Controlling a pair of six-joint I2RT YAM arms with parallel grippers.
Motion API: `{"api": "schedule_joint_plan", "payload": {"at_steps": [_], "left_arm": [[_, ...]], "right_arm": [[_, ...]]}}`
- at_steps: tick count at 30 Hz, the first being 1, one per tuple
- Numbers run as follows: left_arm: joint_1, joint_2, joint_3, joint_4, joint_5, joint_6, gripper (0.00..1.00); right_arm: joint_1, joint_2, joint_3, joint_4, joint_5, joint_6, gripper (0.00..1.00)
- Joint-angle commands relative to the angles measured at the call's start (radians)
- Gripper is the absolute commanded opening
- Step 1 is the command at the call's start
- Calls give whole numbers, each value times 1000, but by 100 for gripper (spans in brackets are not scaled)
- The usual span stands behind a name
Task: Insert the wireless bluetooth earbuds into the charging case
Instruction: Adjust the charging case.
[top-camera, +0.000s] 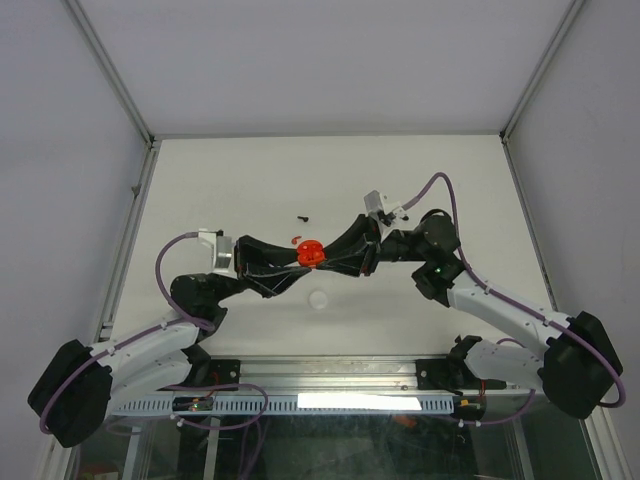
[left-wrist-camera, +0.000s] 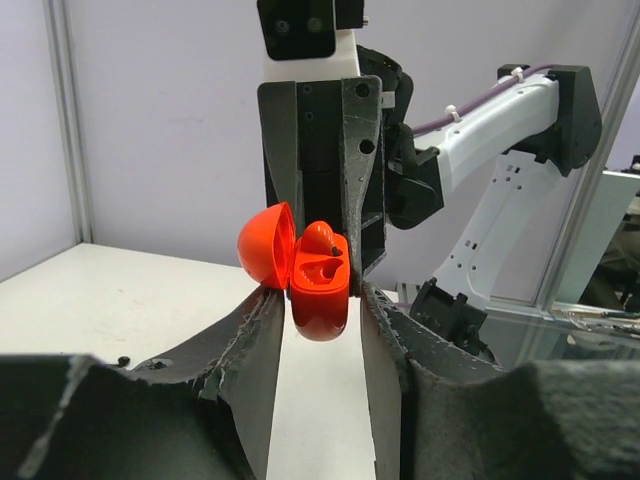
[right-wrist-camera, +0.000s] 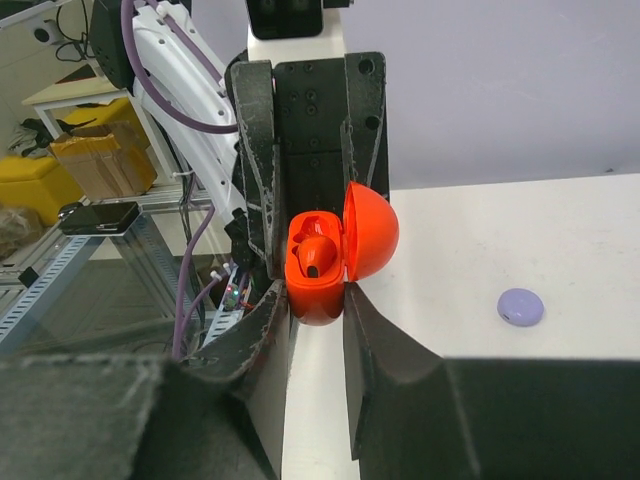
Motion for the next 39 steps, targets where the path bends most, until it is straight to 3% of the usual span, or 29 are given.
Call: {"api": "schedule_joint_plan", "payload": {"at_steps": [1,6,9,12,16,23,27,32,39], "left_arm": [[-12,-40,-23,-11,-55,28,36],[-13,-38,-18,-11,-58,22,29],[-12,-17,-5,-9,-46,14,19],[-13,11,-1,20,-35,-2,11],[-13,40,-7,87,-38,-31,6],[-15,69,-3,145,-46,-48,3],[-20,72,-5,150,-52,-48,3],[-22,65,-13,147,-57,-43,4],[-22,-22,-30,-2,-98,20,31]], "right_arm": [[-12,-38,-3,-21,-7,-27,0],[-12,-33,-7,-11,-8,-18,0],[-10,-24,-8,18,-12,3,0],[-8,-14,-8,35,-14,19,10],[6,-5,-15,50,6,24,25],[21,10,-21,75,27,38,33],[21,7,-20,81,30,43,33],[21,2,-20,65,32,32,23],[-10,-42,-42,8,49,-7,10]]}}
